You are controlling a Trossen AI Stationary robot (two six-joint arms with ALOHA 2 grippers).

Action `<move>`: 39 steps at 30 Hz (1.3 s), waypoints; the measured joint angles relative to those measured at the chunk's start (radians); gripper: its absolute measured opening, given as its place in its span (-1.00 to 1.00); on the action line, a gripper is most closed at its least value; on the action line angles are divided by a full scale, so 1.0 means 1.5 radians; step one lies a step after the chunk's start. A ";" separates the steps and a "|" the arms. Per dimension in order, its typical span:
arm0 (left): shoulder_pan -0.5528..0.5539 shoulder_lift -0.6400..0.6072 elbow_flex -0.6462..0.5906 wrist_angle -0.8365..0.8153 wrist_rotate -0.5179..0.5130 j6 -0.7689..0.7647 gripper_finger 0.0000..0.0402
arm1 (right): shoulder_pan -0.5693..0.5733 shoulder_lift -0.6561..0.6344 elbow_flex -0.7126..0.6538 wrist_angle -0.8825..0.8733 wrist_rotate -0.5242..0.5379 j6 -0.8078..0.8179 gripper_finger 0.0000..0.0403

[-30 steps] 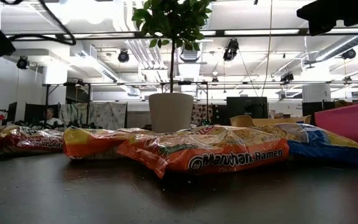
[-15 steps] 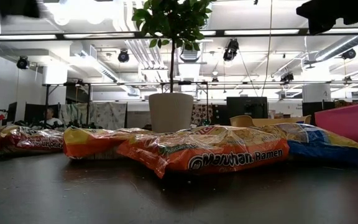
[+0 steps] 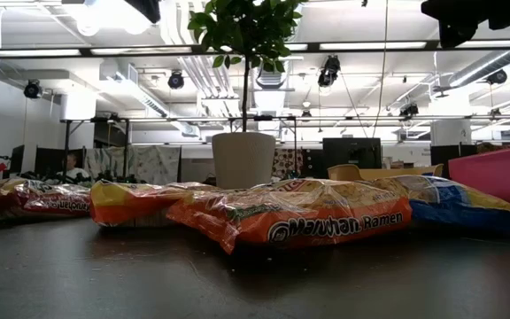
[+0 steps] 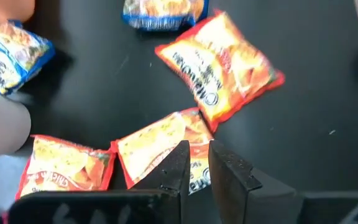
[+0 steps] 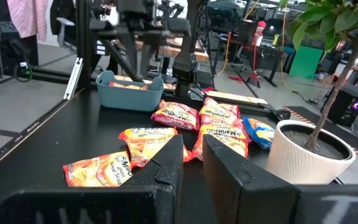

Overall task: Sort Maruchan noodles
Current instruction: Put the orange noodle pack into the blue bin

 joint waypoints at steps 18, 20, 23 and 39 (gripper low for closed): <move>0.106 -0.126 -0.237 0.131 0.018 0.057 -0.80 | 0.000 0.000 0.000 -0.002 0.000 -0.018 -0.74; 0.113 -0.158 -0.267 0.161 0.018 0.057 -0.80 | 0.000 0.000 0.000 -0.002 0.000 -0.021 -0.74; 0.121 -0.207 -0.303 0.210 0.008 0.052 -0.80 | 0.000 0.000 0.000 -0.002 0.003 -0.022 -0.74; 0.139 -0.267 -0.318 0.248 -0.174 -0.058 -0.56 | 0.000 -0.001 0.000 0.042 -0.172 -0.015 -0.74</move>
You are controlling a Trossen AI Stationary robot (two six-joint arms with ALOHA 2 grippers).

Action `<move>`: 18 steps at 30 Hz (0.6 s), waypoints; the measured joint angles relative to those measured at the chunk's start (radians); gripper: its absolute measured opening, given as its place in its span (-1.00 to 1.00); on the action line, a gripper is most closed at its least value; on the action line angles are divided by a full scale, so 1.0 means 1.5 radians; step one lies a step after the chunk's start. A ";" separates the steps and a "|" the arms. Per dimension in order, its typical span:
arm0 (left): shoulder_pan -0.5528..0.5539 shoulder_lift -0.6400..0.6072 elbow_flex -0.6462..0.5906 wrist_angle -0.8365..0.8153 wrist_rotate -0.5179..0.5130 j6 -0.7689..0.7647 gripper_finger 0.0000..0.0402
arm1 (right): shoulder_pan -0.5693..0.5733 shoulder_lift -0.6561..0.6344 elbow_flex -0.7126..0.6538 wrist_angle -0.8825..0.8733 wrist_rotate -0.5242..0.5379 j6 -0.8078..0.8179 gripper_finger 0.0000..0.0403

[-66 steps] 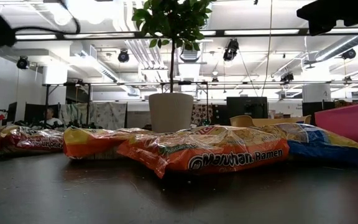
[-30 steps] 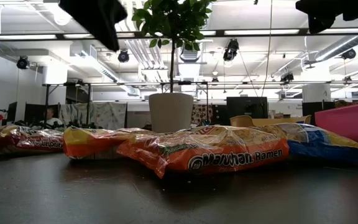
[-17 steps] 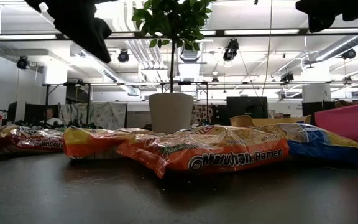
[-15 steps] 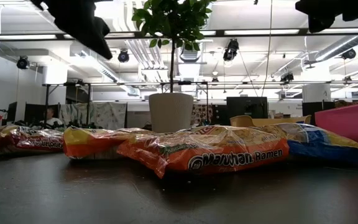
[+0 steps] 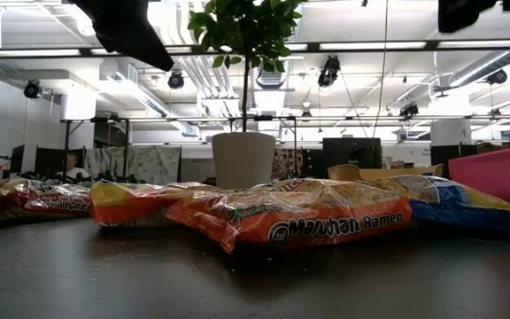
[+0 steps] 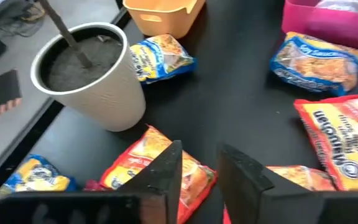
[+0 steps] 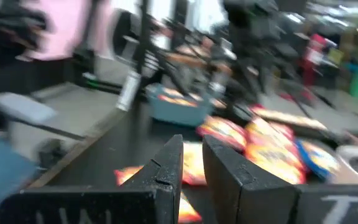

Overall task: Sort Maruchan noodles
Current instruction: Put the orange noodle pack into the blue bin

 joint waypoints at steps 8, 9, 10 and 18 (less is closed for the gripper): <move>0.041 0.010 -0.001 0.004 0.013 0.023 -0.14 | 0.000 -0.001 -0.009 0.032 -0.043 -0.023 -0.74; 0.047 0.015 -0.002 0.005 0.014 0.035 -0.11 | 0.000 -0.001 -0.012 0.032 -0.040 -0.026 -0.74; 0.055 0.019 -0.002 0.005 0.017 0.047 -0.08 | 0.000 -0.002 -0.015 0.032 -0.032 -0.028 -0.74; 0.144 0.070 -0.021 0.035 0.151 0.127 -0.12 | 0.000 -0.003 -0.026 0.027 0.052 -0.025 -0.74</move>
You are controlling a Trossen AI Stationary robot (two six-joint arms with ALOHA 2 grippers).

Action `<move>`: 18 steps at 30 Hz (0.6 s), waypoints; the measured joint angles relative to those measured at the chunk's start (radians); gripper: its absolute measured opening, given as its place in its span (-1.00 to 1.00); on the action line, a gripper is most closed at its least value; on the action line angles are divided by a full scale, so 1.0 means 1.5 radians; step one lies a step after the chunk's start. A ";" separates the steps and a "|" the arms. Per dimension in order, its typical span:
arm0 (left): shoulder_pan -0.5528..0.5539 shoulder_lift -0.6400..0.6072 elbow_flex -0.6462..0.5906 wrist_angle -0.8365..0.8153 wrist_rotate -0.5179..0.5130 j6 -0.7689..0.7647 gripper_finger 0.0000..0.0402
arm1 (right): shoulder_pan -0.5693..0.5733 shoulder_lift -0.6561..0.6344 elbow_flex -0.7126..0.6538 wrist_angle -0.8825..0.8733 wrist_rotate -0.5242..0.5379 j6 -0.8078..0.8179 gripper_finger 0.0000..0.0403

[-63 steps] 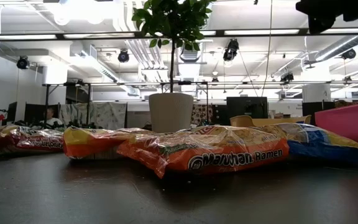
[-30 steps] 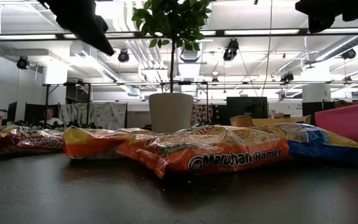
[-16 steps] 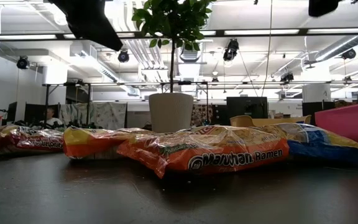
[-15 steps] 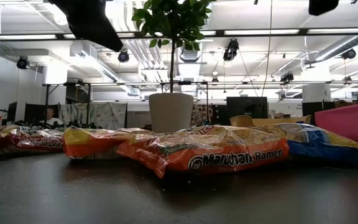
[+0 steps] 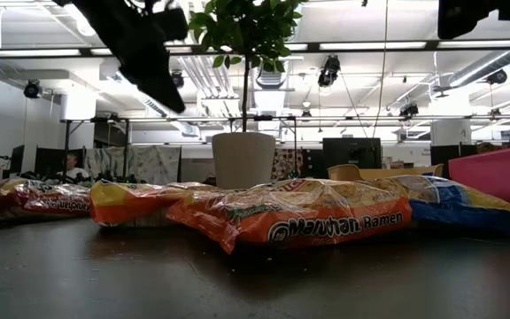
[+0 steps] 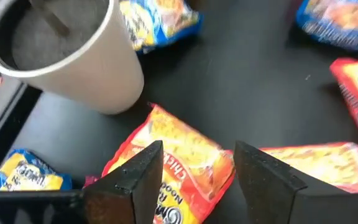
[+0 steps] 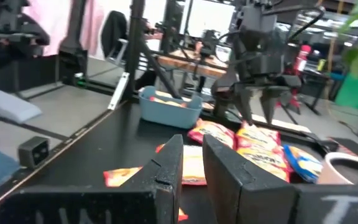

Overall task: Sort Maruchan noodles
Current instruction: Put the orange noodle pack into the blue bin

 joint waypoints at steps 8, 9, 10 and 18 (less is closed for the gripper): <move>0.010 0.067 0.000 0.033 -0.016 -0.063 -0.12 | 0.000 -0.019 0.000 -0.014 0.008 0.008 -0.74; 0.010 0.072 0.000 0.032 -0.017 -0.077 -0.10 | 0.000 -0.024 0.000 -0.022 0.011 0.016 -0.74; 0.010 0.078 0.000 0.033 -0.017 -0.090 -0.08 | 0.000 -0.029 0.000 -0.030 0.018 0.020 -0.74; -0.005 0.116 0.000 0.038 -0.017 -0.151 0.08 | 0.000 -0.052 0.000 -0.046 0.090 0.005 -0.74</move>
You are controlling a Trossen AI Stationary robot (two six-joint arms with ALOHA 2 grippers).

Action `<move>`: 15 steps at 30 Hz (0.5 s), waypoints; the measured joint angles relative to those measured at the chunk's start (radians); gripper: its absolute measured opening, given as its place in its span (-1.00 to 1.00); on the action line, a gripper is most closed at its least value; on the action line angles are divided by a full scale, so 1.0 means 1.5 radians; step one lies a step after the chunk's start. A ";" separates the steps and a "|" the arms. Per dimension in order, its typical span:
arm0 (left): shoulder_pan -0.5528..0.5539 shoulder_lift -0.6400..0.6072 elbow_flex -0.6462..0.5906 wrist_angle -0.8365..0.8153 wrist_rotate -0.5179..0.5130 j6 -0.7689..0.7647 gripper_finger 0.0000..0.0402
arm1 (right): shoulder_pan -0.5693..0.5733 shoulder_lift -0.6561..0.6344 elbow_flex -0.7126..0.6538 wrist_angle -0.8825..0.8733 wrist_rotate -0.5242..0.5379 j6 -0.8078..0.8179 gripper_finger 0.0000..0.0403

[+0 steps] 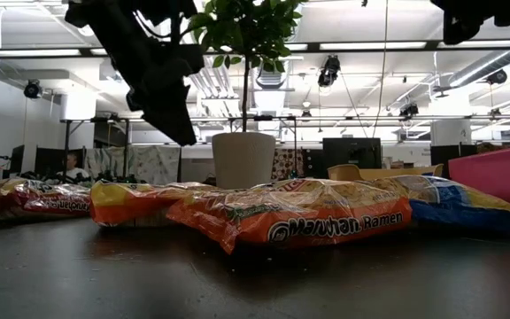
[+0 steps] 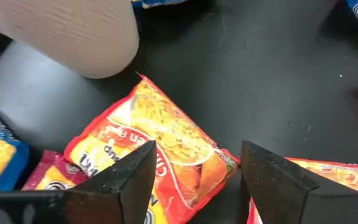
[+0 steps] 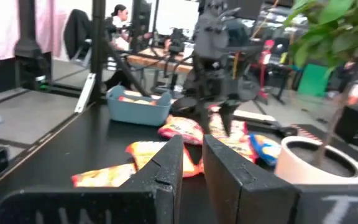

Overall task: Sort Maruchan noodles
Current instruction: Put the orange noodle pack into the blue bin

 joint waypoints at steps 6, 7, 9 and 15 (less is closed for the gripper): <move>-0.001 0.041 0.000 0.016 -0.066 -0.039 0.05 | 0.000 -0.004 0.001 0.029 0.001 -0.009 -0.74; -0.001 0.048 0.000 0.017 -0.077 -0.047 0.04 | 0.000 -0.004 0.001 0.029 0.001 -0.009 -0.74; -0.003 0.060 0.000 0.017 -0.090 -0.061 0.01 | 0.000 -0.003 0.001 0.029 0.001 -0.009 -0.74; -0.003 0.093 0.000 0.022 -0.106 -0.075 -0.06 | 0.000 -0.004 0.001 0.029 0.001 -0.011 -0.74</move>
